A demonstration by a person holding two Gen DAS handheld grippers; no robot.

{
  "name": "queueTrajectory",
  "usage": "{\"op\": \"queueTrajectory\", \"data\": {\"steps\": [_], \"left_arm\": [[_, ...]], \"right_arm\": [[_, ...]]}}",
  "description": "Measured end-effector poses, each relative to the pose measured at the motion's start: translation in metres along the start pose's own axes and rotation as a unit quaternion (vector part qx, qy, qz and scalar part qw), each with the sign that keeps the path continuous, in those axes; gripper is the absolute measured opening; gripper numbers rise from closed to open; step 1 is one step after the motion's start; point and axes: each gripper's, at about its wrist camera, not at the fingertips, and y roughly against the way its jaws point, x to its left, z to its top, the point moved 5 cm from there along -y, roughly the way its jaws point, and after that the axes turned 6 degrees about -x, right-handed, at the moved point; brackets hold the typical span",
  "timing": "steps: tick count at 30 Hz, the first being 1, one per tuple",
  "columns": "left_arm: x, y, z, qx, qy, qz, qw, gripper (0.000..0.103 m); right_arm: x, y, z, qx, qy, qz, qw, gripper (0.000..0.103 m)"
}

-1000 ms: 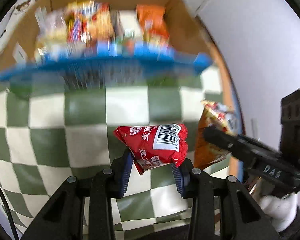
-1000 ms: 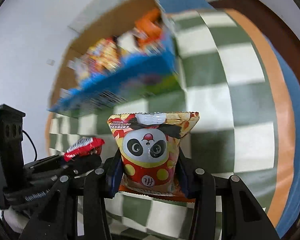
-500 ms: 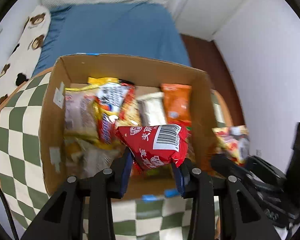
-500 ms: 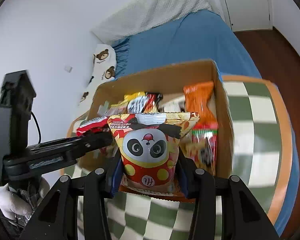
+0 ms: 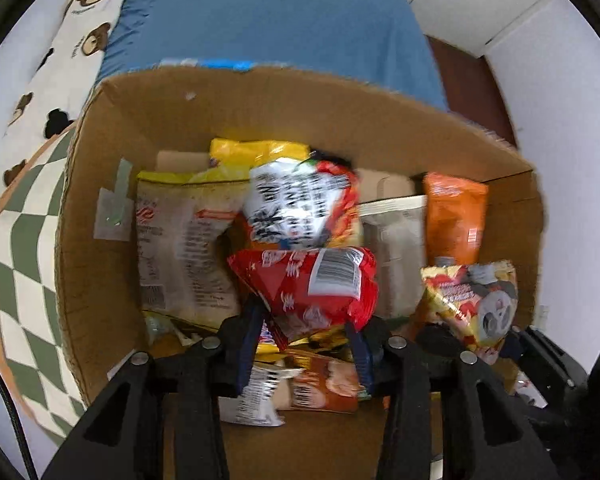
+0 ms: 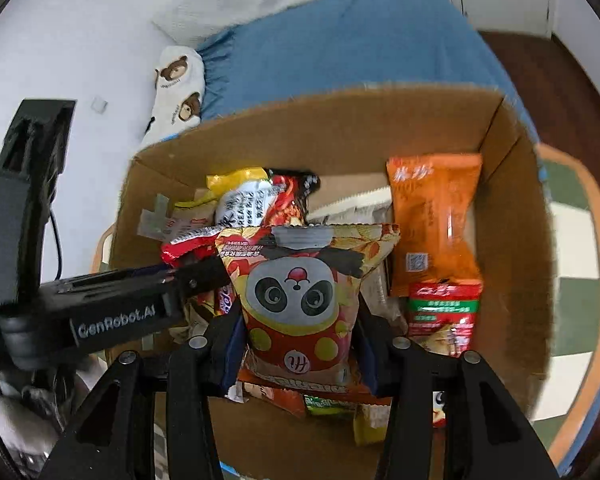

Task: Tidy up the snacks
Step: 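Carry both held packs over the box and lower them inside, then open both tools and lift them out of the box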

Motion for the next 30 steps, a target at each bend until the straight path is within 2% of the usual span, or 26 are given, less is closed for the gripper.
{"op": "queueTrajectory", "data": {"steps": [1, 2, 3, 4, 5, 9, 17, 23, 30], "left_arm": [[0.003, -0.003, 0.000, 0.000, 0.001, 0.006, 1.0000, 0.045], [0.005, -0.004, 0.000, 0.000, 0.002, 0.009, 1.0000, 0.051], [0.007, -0.005, 0.000, -0.002, 0.003, 0.010, 0.9999, 0.066], [0.009, -0.004, 0.000, -0.008, 0.002, 0.014, 0.9999, 0.082], [0.011, -0.004, 0.000, -0.014, -0.001, 0.019, 0.9997, 0.088], [0.014, 0.002, -0.003, -0.032, -0.017, 0.037, 0.9987, 0.101], [0.017, 0.011, -0.015, -0.048, -0.022, 0.036, 0.9980, 0.102], [0.018, 0.025, -0.026, -0.066, -0.022, 0.039, 0.9968, 0.102], [0.016, 0.060, -0.044, -0.119, -0.036, 0.047, 0.9912, 0.102]], "right_arm": [[-0.001, -0.005, -0.001, 0.007, 0.000, -0.005, 1.000, 0.062], [-0.003, -0.009, -0.002, 0.011, 0.002, -0.010, 1.000, 0.078], [-0.004, -0.012, -0.003, 0.012, 0.004, -0.013, 1.000, 0.089], [-0.005, -0.013, -0.004, 0.013, 0.008, -0.022, 1.000, 0.091], [-0.006, -0.014, -0.005, 0.015, 0.012, -0.031, 0.999, 0.093], [-0.012, -0.013, -0.007, 0.013, 0.029, -0.075, 0.997, 0.097], [-0.025, 0.007, -0.009, 0.003, 0.033, -0.125, 0.992, 0.098], [-0.024, 0.025, -0.018, -0.005, 0.034, -0.128, 0.991, 0.098], [-0.015, 0.061, -0.035, -0.041, 0.036, -0.129, 0.990, 0.099]]}}
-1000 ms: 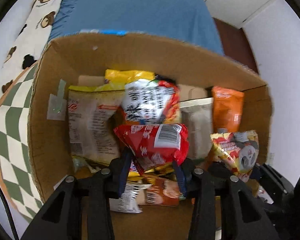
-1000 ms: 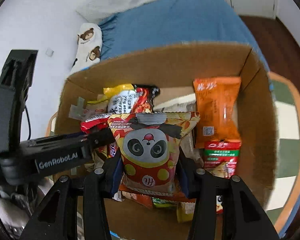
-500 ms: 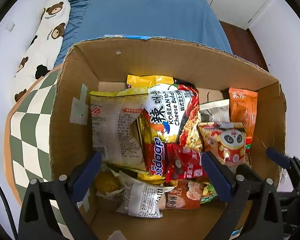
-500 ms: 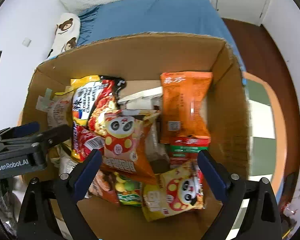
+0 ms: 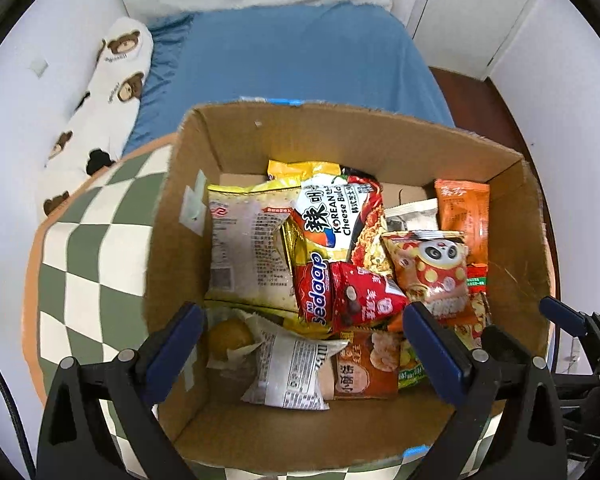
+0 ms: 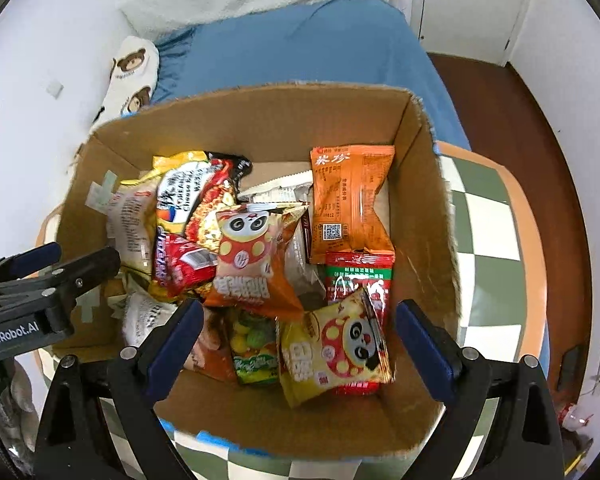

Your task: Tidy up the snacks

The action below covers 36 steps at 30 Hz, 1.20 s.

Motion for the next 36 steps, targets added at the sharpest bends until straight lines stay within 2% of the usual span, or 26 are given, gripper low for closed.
{"op": "queueTrajectory", "data": {"steps": [7, 14, 27, 31, 36], "left_arm": [[0.000, 0.056, -0.023, -0.063, 0.003, -0.004, 0.9980, 0.102], [-0.003, 0.124, -0.053, -0.126, -0.002, -0.004, 0.9920, 0.102], [-0.007, 0.222, -0.116, -0.204, -0.022, 0.004, 0.9788, 0.102], [-0.007, 0.244, -0.130, -0.225, -0.025, 0.013, 0.9740, 0.102], [-0.005, 0.261, -0.144, -0.233, -0.022, 0.014, 0.9722, 0.102]], "right_arm": [[0.005, 0.062, -0.019, -0.063, 0.007, -0.009, 0.998, 0.101], [0.016, 0.125, -0.046, -0.119, 0.014, -0.007, 0.993, 0.102], [0.029, 0.241, -0.104, -0.206, 0.019, -0.004, 0.978, 0.103], [0.034, 0.269, -0.118, -0.227, 0.020, -0.002, 0.974, 0.103], [0.038, 0.295, -0.134, -0.249, 0.024, -0.009, 0.968, 0.103]]}}
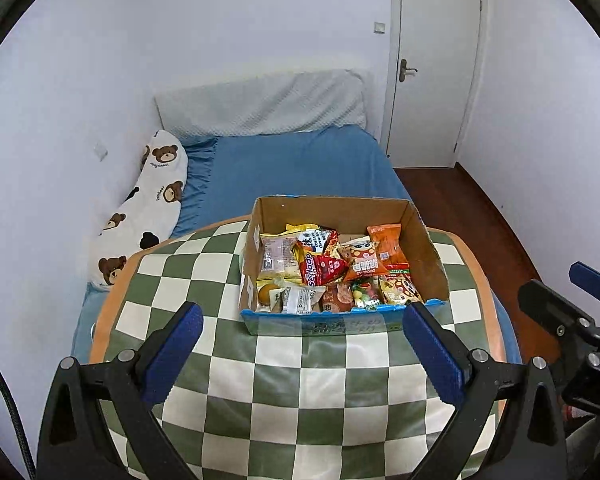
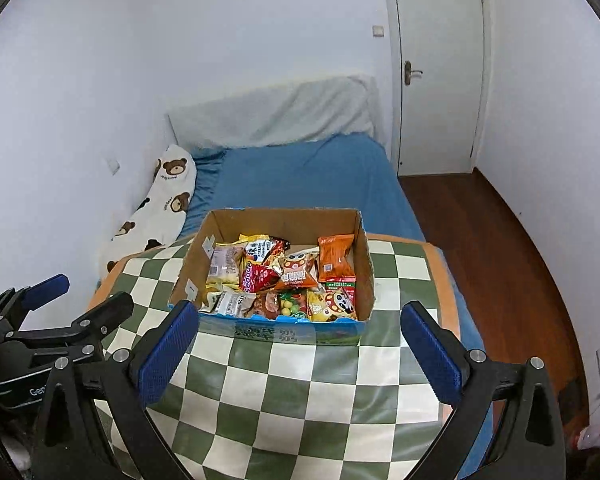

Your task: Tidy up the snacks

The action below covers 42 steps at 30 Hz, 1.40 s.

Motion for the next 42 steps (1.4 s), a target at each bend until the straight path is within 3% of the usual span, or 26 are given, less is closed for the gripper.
{"op": "queueTrajectory", "data": {"steps": [14, 28, 42], "left_arm": [[-0.001, 0.018, -0.003, -0.012, 0.001, 0.004, 0.9999, 0.102], [0.000, -0.048, -0.001, 0.012, 0.010, 0.024, 0.9996, 0.103], [0.002, -0.106, -0.008, 0.053, 0.013, 0.039, 0.9977, 0.103]], "right_arm": [[-0.005, 0.019, -0.005, -0.010, -0.009, -0.012, 1.000, 0.103], [-0.020, -0.039, -0.004, -0.002, -0.007, -0.043, 0.999, 0.103], [-0.029, -0.102, -0.015, 0.033, -0.011, -0.056, 0.998, 0.103]]}}
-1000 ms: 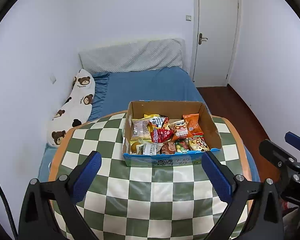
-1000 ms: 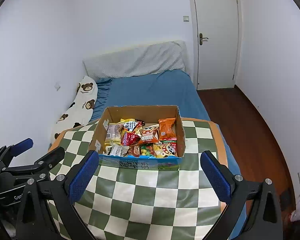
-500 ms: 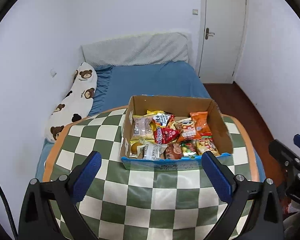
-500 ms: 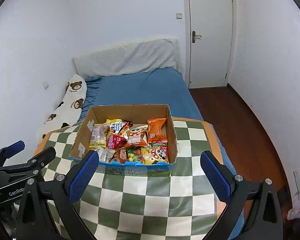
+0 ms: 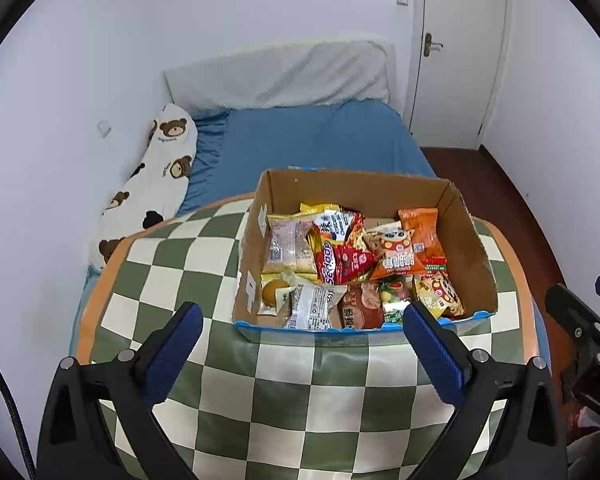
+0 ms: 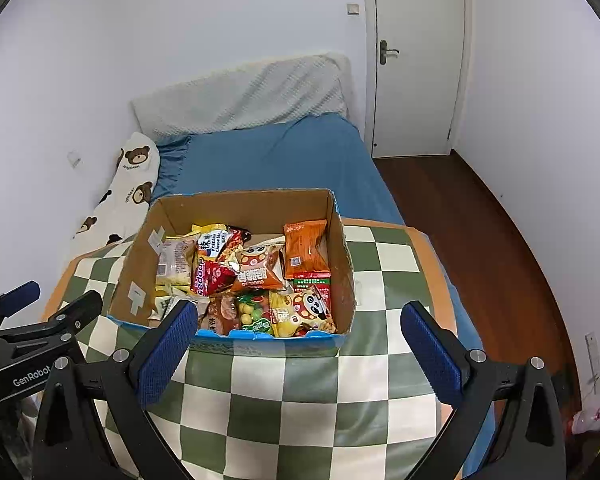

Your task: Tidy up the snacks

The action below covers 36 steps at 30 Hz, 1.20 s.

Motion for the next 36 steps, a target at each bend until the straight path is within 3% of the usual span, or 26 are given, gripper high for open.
{"op": "queueTrajectory", "data": {"steps": [36], "left_arm": [[-0.007, 0.014, 0.000, -0.009, -0.003, -0.009, 0.9999, 0.103]], "right_arm": [[-0.004, 0.000, -0.001, 0.002, -0.001, -0.001, 1.000, 0.103]]}}
